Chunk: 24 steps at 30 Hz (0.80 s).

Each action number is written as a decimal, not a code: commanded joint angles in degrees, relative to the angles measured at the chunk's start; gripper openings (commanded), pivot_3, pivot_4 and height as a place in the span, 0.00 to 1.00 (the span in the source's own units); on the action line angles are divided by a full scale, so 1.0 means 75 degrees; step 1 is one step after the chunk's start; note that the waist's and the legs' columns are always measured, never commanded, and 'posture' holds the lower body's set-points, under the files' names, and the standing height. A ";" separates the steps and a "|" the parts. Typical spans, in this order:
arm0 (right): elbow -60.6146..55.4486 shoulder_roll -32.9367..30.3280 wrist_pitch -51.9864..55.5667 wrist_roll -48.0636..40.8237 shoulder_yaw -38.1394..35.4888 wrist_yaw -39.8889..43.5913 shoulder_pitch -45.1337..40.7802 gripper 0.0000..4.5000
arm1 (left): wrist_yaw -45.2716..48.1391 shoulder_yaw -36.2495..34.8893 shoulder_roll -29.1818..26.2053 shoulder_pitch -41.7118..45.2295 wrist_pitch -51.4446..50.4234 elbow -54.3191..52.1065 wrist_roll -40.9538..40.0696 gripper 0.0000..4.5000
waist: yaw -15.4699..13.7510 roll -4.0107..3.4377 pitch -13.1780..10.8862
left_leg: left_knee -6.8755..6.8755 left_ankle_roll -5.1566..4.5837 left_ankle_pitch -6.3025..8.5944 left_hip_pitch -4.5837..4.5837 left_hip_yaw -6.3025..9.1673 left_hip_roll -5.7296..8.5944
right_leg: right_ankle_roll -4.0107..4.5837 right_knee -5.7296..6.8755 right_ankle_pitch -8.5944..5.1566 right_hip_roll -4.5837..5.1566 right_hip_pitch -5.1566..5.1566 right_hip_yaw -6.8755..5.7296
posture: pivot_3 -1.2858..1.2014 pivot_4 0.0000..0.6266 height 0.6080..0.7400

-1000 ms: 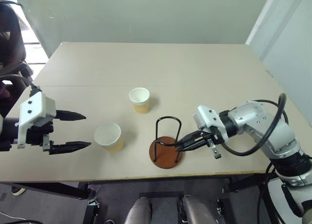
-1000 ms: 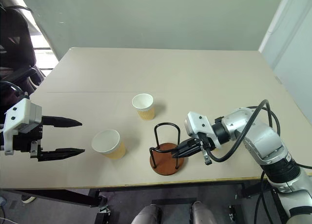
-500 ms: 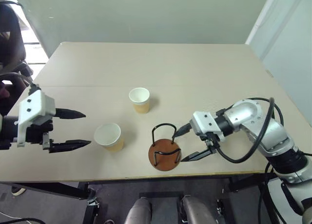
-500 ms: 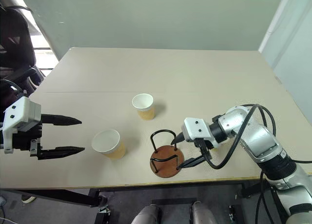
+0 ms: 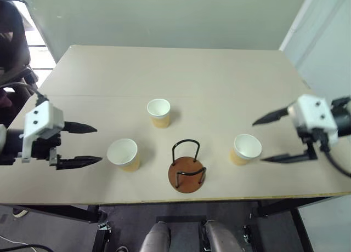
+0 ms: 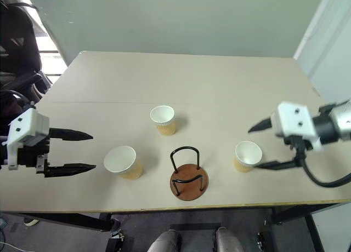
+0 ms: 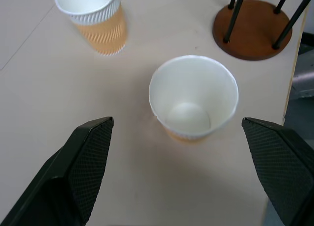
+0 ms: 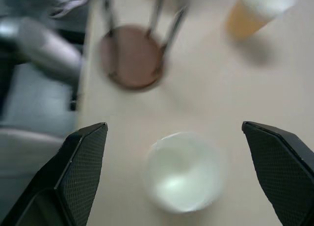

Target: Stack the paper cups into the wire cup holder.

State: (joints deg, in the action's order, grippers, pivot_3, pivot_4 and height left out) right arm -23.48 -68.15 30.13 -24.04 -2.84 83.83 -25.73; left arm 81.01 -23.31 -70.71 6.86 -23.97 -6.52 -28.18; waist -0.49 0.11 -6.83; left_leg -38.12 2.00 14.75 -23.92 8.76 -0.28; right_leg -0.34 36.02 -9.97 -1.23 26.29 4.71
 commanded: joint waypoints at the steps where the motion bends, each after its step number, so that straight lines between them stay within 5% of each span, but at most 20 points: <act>1: -0.0159 -0.0060 -0.0401 0.0552 0.0193 -0.0428 0.0180 0.99 | 0.0076 0.0257 -0.0112 0.0476 0.0185 0.0161 0.0013 1.00 | 0.0032 -0.0007 -0.0004 | -0.0003 -0.0004 -0.0003 0.0001 -0.0003 0.0001 | -0.0006 0.0001 0.0004 0.0000 0.0000 0.0004 | 0.52 0.24 1.00; 17: 0.0681 0.0540 -0.1631 0.2085 0.1676 -0.0844 0.0132 0.99 | 0.0134 -0.0129 -0.0066 0.0388 -0.0065 -0.0121 -0.0254 1.00 | 0.0036 -0.0007 -0.0004 | -0.0003 -0.0024 -0.0021 0.0001 -0.0003 -0.0018 | -0.0036 -0.0006 0.0031 -0.0020 -0.0001 0.0005 | 0.52 0.24 1.00; 20: 0.0752 0.0604 -0.1742 0.2214 0.1770 -0.0826 0.0120 0.87 | 0.0103 -0.0313 -0.0060 0.0183 -0.0119 -0.0240 -0.0278 1.00 | 0.0036 -0.0007 -0.0004 | -0.0003 -0.0025 -0.0021 0.0001 -0.0003 -0.0019 | -0.0039 -0.0004 0.0033 -0.0020 -0.0001 0.0005 | 0.52 0.24 1.00; 24: 0.0832 0.0688 -0.1873 0.2308 0.1888 -0.0739 0.0050 0.54 | 0.0047 -0.0474 -0.0040 0.0021 -0.0187 -0.0352 -0.0292 1.00 | 0.0036 -0.0007 -0.0004 | -0.0007 -0.0025 -0.0021 0.0003 -0.0003 -0.0020 | -0.0037 0.0000 0.0034 -0.0021 -0.0002 0.0005 | 0.52 0.24 1.00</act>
State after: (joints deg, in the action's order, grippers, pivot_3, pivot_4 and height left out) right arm -16.88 -63.04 16.97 -7.03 11.47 77.87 -24.13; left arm 81.84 -24.39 -70.70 7.11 -25.21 -7.57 -29.66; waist -0.22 0.06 -6.86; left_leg -38.19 1.81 14.59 -23.90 8.73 -0.43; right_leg -0.61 36.02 -9.70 -1.39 26.28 4.74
